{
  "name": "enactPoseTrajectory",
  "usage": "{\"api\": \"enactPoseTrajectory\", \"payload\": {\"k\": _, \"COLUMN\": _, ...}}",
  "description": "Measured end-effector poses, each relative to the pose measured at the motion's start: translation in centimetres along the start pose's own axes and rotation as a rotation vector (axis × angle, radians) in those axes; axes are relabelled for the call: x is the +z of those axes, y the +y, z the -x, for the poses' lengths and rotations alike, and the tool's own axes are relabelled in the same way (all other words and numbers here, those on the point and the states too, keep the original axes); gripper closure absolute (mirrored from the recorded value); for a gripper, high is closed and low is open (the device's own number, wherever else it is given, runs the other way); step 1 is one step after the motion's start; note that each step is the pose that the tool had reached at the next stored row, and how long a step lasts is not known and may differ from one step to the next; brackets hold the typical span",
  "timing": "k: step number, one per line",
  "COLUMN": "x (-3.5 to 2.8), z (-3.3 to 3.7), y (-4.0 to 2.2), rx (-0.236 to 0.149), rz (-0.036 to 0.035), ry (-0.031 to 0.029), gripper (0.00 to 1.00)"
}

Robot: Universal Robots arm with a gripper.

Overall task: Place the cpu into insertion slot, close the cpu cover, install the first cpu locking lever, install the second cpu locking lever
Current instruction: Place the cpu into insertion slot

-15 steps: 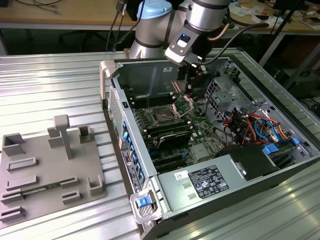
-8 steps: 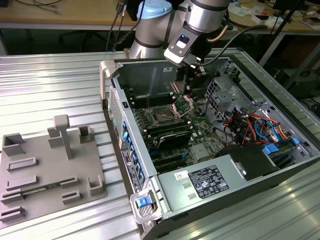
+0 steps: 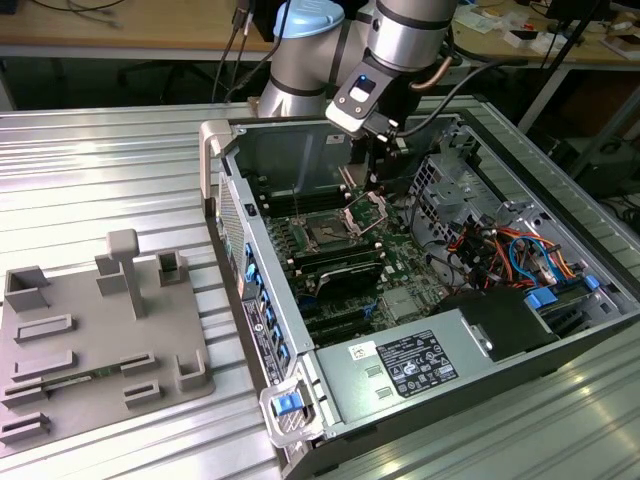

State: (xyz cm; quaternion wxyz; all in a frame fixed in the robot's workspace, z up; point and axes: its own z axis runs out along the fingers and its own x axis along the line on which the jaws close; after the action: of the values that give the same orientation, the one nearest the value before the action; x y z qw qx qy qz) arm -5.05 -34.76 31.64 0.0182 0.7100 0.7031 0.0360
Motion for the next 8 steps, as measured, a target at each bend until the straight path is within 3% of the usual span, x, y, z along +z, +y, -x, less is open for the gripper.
{"api": "enactPoseTrajectory", "payload": {"k": 8, "x": 0.47, "z": -0.05, "y": -0.04, "rx": 0.0, "rz": 0.0, "ry": 0.0006, "gripper": 0.45}}
